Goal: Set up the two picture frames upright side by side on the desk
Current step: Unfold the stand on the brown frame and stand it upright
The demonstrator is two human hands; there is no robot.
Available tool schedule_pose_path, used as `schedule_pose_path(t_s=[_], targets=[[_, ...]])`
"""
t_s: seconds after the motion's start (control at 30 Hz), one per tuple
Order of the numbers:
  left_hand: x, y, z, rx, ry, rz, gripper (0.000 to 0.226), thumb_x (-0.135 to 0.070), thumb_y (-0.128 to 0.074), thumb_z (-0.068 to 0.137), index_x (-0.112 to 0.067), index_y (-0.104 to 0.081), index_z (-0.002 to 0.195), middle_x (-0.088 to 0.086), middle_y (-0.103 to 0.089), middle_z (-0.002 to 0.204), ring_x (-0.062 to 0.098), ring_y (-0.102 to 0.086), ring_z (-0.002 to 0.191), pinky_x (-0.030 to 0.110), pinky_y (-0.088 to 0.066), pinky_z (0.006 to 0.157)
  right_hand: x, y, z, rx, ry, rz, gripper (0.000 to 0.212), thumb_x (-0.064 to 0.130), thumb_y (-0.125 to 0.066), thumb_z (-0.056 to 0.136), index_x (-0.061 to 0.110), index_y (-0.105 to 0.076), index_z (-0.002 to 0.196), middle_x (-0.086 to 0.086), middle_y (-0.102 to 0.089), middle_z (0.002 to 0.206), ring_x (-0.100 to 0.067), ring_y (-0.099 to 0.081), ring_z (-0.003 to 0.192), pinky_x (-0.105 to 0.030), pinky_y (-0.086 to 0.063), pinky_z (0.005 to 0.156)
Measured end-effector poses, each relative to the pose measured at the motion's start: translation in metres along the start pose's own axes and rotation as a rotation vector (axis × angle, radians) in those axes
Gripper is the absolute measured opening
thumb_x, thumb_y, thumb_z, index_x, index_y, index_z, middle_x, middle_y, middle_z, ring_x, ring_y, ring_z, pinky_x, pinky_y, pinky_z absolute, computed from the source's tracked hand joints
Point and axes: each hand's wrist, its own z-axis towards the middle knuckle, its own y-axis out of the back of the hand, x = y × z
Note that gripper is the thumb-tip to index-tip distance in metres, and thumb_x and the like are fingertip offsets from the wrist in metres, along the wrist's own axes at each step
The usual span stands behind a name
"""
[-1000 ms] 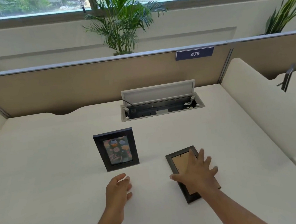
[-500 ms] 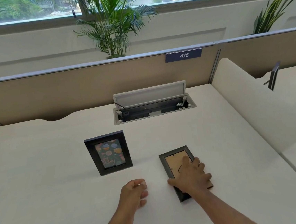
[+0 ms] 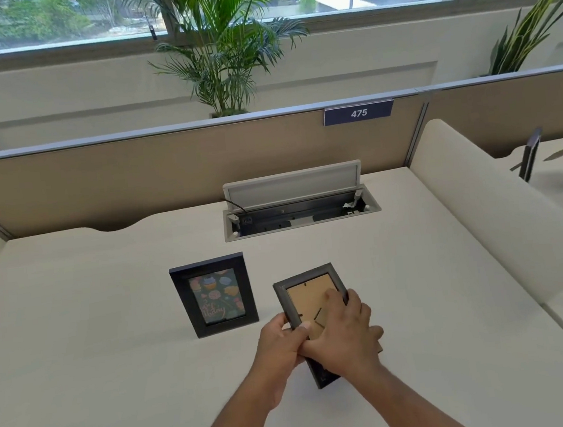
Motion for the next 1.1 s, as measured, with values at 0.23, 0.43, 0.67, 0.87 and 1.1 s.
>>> schedule_pose_path(t_s=[0.23, 0.43, 0.67, 0.87, 1.1], targets=[[0.008, 0.016, 0.001, -0.16, -0.021, 0.026, 0.027, -0.003, -0.062, 0.102, -0.017, -0.069, 0.124, 0.015, -0.082, 0.098, 0.03, -0.081, 0.089, 0.047, -0.068, 0.081, -0.019, 0.009, 0.003, 0.176, 0.143, 0.237, 0.095, 0.074, -0.073, 0.058, 0.039, -0.038, 0.139, 0.009, -0.032, 0.151, -0.019, -0.04, 0.138, -0.042, -0.048, 0.106], [0.013, 0.021, 0.003, -0.18, -0.004, 0.005, 0.027, -0.005, -0.062, 0.103, -0.019, -0.065, 0.127, 0.015, -0.081, 0.108, 0.03, -0.08, 0.099, 0.048, -0.067, 0.088, -0.041, 0.018, 0.008, 0.21, 0.186, 0.151, 0.062, 0.051, -0.087, 0.07, 0.03, -0.053, 0.118, 0.01, -0.045, 0.12, -0.009, -0.053, 0.104, -0.016, -0.048, 0.077], [0.015, 0.018, 0.002, -0.174, -0.017, 0.028, 0.026, -0.006, -0.063, 0.103, -0.021, -0.065, 0.124, 0.019, -0.079, 0.109, 0.034, -0.078, 0.103, 0.051, -0.066, 0.09, -0.039, 0.022, 0.006, 0.186, 0.169, 0.059, 0.055, 0.052, -0.083, 0.07, 0.032, -0.051, 0.109, 0.009, -0.044, 0.116, -0.01, -0.055, 0.099, -0.023, -0.054, 0.08], [0.016, 0.021, 0.002, -0.188, -0.051, 0.107, 0.028, -0.011, -0.064, 0.103, -0.022, -0.065, 0.129, 0.016, -0.08, 0.106, 0.036, -0.076, 0.104, 0.052, -0.065, 0.091, -0.027, 0.047, 0.004, 0.183, 0.173, -0.043, 0.051, 0.059, -0.068, 0.065, 0.035, -0.049, 0.106, 0.012, -0.054, 0.11, -0.012, -0.059, 0.097, -0.036, -0.052, 0.089], [0.012, 0.017, -0.001, -0.187, -0.071, 0.139, 0.029, -0.016, -0.063, 0.104, -0.025, -0.062, 0.132, 0.01, -0.08, 0.109, 0.027, -0.077, 0.103, 0.051, -0.065, 0.093, -0.023, 0.058, 0.001, 0.253, 0.101, 0.067, 0.051, 0.051, -0.076, 0.066, 0.034, -0.049, 0.107, 0.01, -0.061, 0.099, -0.012, -0.066, 0.084, -0.034, -0.063, 0.07]])
